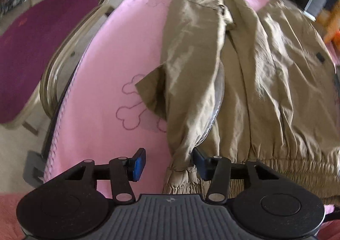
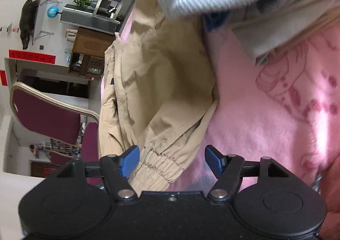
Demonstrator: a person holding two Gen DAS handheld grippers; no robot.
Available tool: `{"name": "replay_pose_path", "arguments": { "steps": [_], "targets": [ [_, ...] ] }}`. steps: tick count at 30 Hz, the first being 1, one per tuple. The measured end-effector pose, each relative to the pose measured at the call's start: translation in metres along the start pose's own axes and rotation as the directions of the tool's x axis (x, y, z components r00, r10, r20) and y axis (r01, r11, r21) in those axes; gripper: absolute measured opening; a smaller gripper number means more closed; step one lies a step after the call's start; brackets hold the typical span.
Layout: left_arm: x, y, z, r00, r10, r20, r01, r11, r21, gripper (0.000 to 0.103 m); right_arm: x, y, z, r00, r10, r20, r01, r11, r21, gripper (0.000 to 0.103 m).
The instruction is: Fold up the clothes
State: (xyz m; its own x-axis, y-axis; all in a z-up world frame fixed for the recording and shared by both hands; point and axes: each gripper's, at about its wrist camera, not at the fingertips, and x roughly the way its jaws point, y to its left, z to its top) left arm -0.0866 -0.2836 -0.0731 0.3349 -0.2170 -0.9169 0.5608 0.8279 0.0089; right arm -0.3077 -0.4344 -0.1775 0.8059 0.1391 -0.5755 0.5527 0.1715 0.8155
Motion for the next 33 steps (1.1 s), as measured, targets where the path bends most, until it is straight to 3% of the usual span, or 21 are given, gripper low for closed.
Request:
{"name": "replay_pose_path", "arguments": {
  "steps": [5, 6, 8, 9, 12, 14, 16, 17, 18, 20, 21, 22, 23, 25, 27, 28, 30, 32, 33],
  "targets": [
    [0.000, -0.010, -0.005, 0.998, 0.062, 0.032, -0.065, 0.995, 0.078, 0.056, 0.006, -0.005, 0.002, 0.999, 0.050, 0.010, -0.051, 0.997, 0.065, 0.067],
    [0.001, -0.008, -0.005, 0.998, 0.048, 0.032, -0.051, 0.996, 0.073, 0.051, 0.007, -0.007, 0.003, 0.998, 0.059, 0.015, -0.060, 0.995, 0.081, 0.067],
    [0.002, -0.005, -0.005, 1.000, 0.002, 0.026, -0.003, 0.998, 0.062, 0.031, 0.009, -0.009, 0.003, 0.997, 0.065, 0.031, -0.068, 0.992, 0.107, 0.066],
    [0.000, -0.003, -0.005, 1.000, -0.021, 0.022, 0.020, 0.998, 0.052, 0.019, 0.009, -0.010, 0.003, 0.997, 0.065, 0.042, -0.069, 0.991, 0.118, 0.057],
    [-0.005, 0.011, 0.000, 0.995, -0.101, -0.007, 0.101, 0.995, -0.015, 0.011, 0.007, -0.004, 0.000, 0.996, 0.024, 0.082, -0.031, 0.995, 0.093, 0.018],
    [-0.007, 0.028, 0.007, 0.981, -0.188, -0.047, 0.182, 0.977, -0.113, 0.009, 0.005, 0.008, -0.002, 0.991, -0.048, 0.128, 0.042, 0.998, 0.052, 0.010],
    [-0.002, 0.052, 0.031, 0.941, -0.312, -0.133, 0.266, 0.922, -0.282, 0.007, -0.006, 0.059, 0.009, 0.981, -0.049, 0.189, 0.056, 0.998, -0.029, 0.008],
    [-0.001, 0.061, 0.044, 0.908, -0.386, -0.163, 0.310, 0.880, -0.360, 0.007, -0.011, 0.087, 0.015, 0.975, -0.043, 0.220, 0.060, 0.996, -0.072, 0.007],
    [-0.006, 0.070, 0.062, 0.875, -0.456, -0.165, 0.354, 0.832, -0.427, 0.006, -0.017, 0.114, 0.021, 0.968, -0.036, 0.250, 0.067, 0.991, -0.114, 0.007],
    [-0.048, 0.079, 0.092, 0.849, -0.525, -0.058, 0.440, 0.763, -0.474, 0.006, -0.028, 0.170, 0.034, 0.951, -0.018, 0.308, 0.082, 0.977, -0.198, 0.006],
    [-0.084, 0.088, 0.101, 0.820, -0.570, 0.049, 0.526, 0.717, -0.458, 0.006, -0.034, 0.198, 0.041, 0.942, -0.007, 0.337, 0.092, 0.967, -0.239, 0.006],
    [-0.119, 0.097, 0.110, 0.778, -0.609, 0.155, 0.608, 0.667, -0.431, 0.006, -0.039, 0.225, 0.047, 0.931, 0.006, 0.364, 0.103, 0.955, -0.279, 0.006],
    [-0.155, 0.107, 0.118, 0.723, -0.641, 0.257, 0.685, 0.613, -0.394, 0.006, -0.064, 0.255, 0.042, 0.909, 0.076, 0.409, 0.078, 0.934, -0.347, 0.006],
    [-0.222, 0.135, 0.111, 0.557, -0.697, 0.451, 0.830, 0.464, -0.309, 0.006, -0.120, 0.305, 0.025, 0.840, 0.246, 0.483, 0.023, 0.874, -0.485, 0.006],
    [-0.274, 0.157, 0.095, 0.415, -0.699, 0.582, 0.908, 0.360, -0.214, 0.006, -0.175, 0.326, 0.000, 0.734, 0.412, 0.539, -0.026, 0.811, -0.584, 0.006],
    [-0.295, 0.161, 0.088, 0.382, -0.690, 0.614, 0.920, 0.345, -0.184, 0.006, -0.196, 0.332, -0.008, 0.699, 0.449, 0.557, -0.037, 0.799, -0.600, 0.006],
    [-0.338, 0.166, 0.072, 0.322, -0.679, 0.660, 0.936, 0.334, -0.113, 0.006, -0.228, 0.343, -0.014, 0.702, 0.443, 0.558, -0.061, 0.817, -0.573, 0.005],
    [-0.381, 0.169, 0.055, 0.266, -0.673, 0.690, 0.940, 0.340, -0.031, 0.006, -0.258, 0.351, -0.023, 0.676, 0.491, 0.550, -0.107, 0.804, -0.586, 0.005],
    [-0.403, 0.166, 0.044, 0.227, -0.663, 0.714, 0.934, 0.355, 0.032, 0.006, -0.272, 0.354, -0.028, 0.660, 0.517, 0.545, -0.131, 0.793, -0.594, 0.005]
  ]
}}
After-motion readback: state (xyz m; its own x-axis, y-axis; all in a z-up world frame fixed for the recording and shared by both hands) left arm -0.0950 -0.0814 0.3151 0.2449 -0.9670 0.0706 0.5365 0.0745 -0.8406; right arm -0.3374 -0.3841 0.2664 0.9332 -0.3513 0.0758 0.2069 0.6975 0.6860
